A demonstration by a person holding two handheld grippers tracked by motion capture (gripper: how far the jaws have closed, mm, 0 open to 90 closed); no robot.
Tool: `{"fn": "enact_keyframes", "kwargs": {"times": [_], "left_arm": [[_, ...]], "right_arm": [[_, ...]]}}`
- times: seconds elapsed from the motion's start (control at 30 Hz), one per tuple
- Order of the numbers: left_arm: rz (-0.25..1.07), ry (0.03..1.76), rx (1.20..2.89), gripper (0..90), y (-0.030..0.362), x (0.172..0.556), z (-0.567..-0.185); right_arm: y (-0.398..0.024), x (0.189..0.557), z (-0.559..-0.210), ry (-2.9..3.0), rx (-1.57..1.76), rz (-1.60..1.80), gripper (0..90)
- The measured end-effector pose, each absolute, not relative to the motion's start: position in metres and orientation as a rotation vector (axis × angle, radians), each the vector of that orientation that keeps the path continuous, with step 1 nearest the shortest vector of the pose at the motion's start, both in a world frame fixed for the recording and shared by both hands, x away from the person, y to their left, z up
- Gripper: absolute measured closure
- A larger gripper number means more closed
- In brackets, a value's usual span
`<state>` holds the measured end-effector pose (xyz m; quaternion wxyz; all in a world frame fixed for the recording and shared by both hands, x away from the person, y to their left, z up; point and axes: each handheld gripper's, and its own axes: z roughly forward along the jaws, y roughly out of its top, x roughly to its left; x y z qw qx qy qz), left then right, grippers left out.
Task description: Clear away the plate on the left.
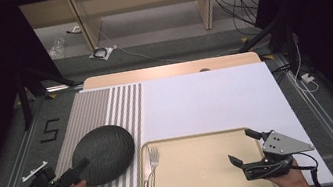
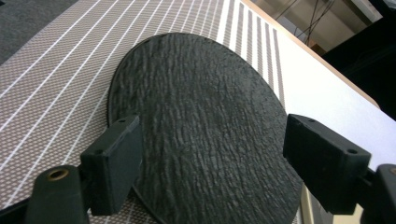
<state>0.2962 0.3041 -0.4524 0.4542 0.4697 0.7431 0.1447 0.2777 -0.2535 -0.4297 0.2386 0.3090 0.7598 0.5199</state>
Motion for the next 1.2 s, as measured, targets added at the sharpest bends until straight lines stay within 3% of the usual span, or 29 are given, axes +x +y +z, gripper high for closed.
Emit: {"fn": "enact_keyframes", "kwargs": {"times": [1.2], "left_arm": [[-0.113, 2.004, 0.571, 22.9, 0.315, 0.27, -0.492]], "right_arm": [[-0.253, 0.278, -0.43, 2.085, 0.85, 1.411, 8.5]]}}
